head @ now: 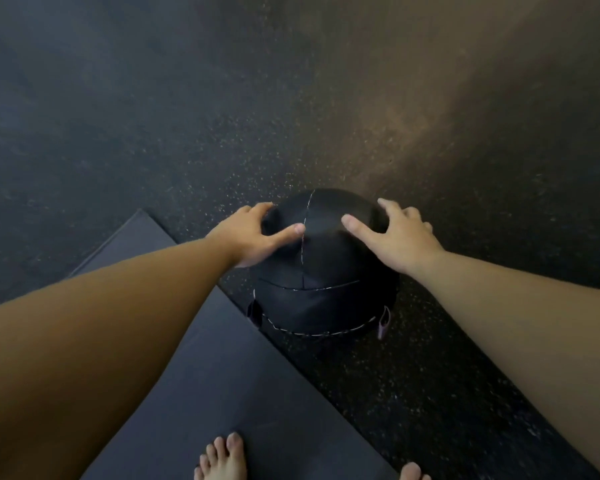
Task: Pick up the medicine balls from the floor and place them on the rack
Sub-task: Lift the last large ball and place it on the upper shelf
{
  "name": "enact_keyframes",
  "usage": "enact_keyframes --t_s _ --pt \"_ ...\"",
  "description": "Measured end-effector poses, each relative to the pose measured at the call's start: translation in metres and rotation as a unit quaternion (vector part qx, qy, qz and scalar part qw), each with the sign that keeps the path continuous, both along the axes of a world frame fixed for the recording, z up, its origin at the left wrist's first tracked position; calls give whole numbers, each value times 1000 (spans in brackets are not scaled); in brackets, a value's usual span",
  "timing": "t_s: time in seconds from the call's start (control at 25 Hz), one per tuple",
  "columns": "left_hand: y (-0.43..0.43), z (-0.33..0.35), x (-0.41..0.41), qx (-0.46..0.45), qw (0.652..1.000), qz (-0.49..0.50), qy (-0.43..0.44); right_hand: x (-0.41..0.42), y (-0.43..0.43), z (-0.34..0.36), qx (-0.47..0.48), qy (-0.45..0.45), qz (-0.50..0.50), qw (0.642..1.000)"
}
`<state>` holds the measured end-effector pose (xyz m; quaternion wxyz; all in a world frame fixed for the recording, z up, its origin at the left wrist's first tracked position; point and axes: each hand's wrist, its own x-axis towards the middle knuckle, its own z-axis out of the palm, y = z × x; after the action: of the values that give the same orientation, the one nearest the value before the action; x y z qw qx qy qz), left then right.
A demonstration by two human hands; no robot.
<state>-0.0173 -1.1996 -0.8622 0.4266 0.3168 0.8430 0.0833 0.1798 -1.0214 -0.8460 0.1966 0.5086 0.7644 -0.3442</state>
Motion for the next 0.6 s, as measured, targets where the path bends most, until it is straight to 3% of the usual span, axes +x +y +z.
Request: enact_keyframes --t_s 0.2,0.4,0.6 --pt "1 -38 7 50 989 124 -62 5 4 -39 -42 51 -65 996" --pt "-10 -56 25 26 917 340 -206 15 -1 -52 -83 129 -142 978" --pt "-19 -54 56 100 902 382 -173 44 -23 -58 -81 195 -194 958"
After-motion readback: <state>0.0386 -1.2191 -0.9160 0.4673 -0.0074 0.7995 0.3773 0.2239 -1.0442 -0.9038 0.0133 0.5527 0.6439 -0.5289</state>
